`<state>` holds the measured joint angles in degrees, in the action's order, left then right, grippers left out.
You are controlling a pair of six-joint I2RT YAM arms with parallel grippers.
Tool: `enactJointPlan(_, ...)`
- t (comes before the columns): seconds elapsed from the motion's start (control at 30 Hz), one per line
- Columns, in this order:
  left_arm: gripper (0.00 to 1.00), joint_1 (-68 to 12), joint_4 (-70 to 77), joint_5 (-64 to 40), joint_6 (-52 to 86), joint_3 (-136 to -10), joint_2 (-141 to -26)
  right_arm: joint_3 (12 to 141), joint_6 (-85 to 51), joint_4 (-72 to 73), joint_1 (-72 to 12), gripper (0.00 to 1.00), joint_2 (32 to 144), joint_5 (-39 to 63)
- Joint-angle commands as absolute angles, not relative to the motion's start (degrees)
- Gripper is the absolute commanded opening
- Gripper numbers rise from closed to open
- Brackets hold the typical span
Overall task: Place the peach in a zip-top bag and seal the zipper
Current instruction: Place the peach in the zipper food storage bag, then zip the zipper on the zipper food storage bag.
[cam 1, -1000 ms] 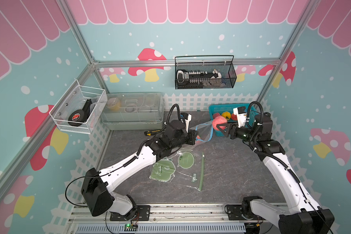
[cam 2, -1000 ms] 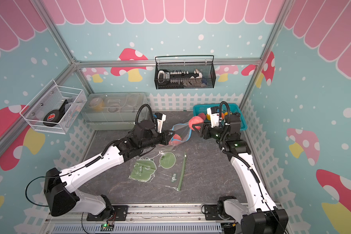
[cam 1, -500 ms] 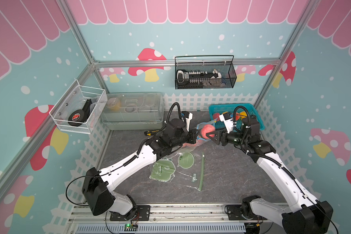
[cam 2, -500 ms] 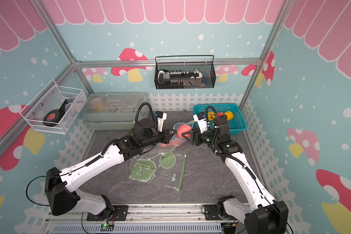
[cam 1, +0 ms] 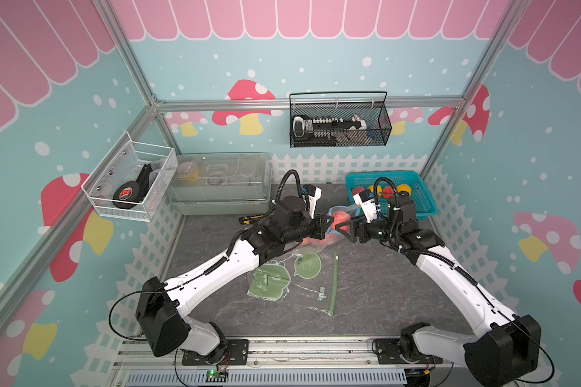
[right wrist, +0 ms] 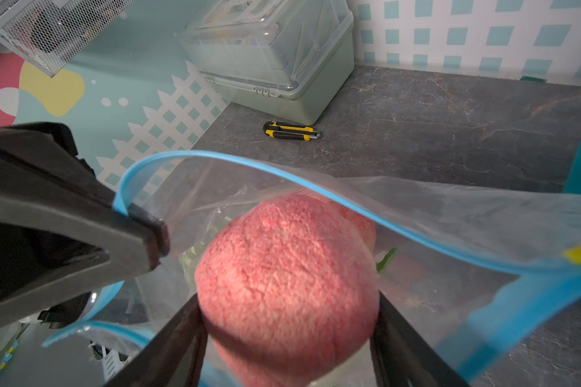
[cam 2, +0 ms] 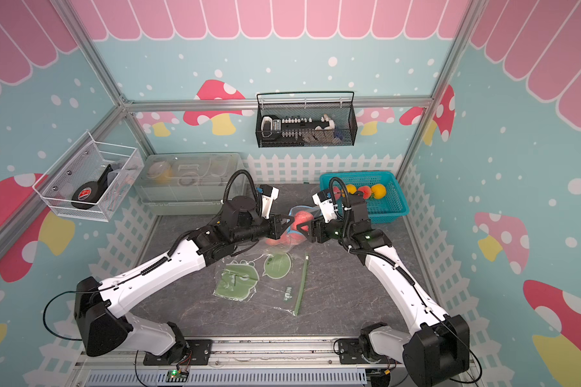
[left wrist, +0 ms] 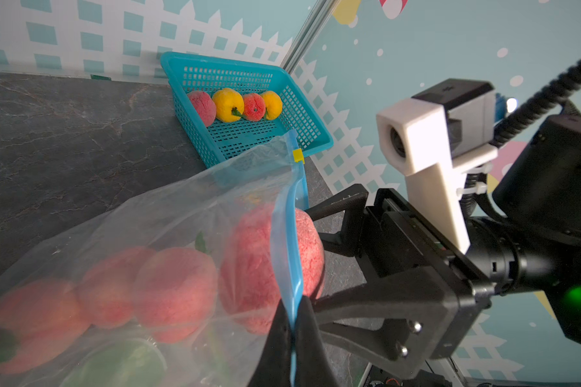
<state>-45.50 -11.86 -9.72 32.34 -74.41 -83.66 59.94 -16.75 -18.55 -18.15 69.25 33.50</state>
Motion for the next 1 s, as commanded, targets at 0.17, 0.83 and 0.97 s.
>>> enactJointPlan(0.17,0.00,-45.18,-10.28,-10.55,31.78,-76.11,-84.64,60.56,-14.68,-18.13,-18.93,0.83,67.18,32.14)
enactJointPlan(0.83,0.00,-42.03,-21.28,-11.59,25.25,-83.03,-80.11,64.27,-10.76,-20.23,-18.52,0.87,58.07,10.66)
enactJointPlan(0.97,0.00,-41.38,-25.71,-13.06,22.96,-84.27,-77.66,66.12,-9.93,-21.86,-17.39,0.89,57.79,10.17)
